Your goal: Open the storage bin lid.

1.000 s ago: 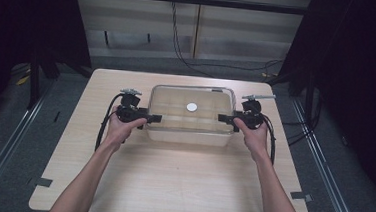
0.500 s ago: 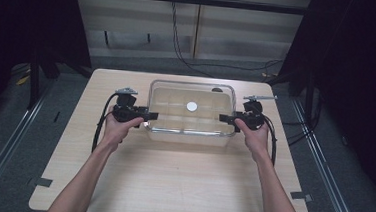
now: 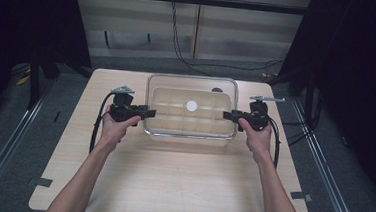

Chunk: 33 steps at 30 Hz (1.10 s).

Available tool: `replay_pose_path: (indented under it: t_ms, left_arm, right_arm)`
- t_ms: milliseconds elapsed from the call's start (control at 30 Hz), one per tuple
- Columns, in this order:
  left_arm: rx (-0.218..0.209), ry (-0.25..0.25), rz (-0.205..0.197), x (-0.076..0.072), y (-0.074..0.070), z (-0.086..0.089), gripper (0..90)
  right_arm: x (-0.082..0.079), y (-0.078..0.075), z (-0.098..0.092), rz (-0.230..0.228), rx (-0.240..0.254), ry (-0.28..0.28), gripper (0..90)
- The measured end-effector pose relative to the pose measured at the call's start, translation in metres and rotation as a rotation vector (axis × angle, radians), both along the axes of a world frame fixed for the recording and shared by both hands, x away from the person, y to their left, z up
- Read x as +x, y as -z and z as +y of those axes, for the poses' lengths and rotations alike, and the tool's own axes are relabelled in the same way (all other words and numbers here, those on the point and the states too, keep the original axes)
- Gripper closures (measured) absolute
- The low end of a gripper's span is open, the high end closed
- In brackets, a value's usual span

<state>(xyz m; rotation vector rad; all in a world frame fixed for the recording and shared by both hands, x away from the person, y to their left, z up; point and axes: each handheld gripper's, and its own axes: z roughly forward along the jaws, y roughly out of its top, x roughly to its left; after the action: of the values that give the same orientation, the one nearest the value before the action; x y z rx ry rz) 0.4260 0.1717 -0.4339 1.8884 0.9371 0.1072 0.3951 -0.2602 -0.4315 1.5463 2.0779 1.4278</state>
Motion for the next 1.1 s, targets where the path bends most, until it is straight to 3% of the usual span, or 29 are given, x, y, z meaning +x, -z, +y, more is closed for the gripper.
replay_pose_path:
  t_ms: [300,833,967,1100]
  left_arm:
    - [-0.039,-0.018,0.015,-0.003,-0.001,0.007,60.0]
    - [-0.018,-0.007,-0.02,-0.014,-0.009,0.01,65.4]
    - [-0.003,-0.002,-0.026,-0.02,-0.009,0.009,66.6]
    - [-0.023,0.002,-0.033,-0.024,-0.009,0.013,68.9]
  right_arm:
    - [-0.007,-0.004,-0.001,-0.008,0.024,-0.008,56.7]
    - [-0.016,-0.01,-0.003,-0.019,0.062,-0.005,63.1]
    - [-0.02,-0.014,-0.003,-0.034,0.046,0.003,63.2]
    - [-0.021,-0.016,-0.002,-0.035,0.041,-0.006,63.3]
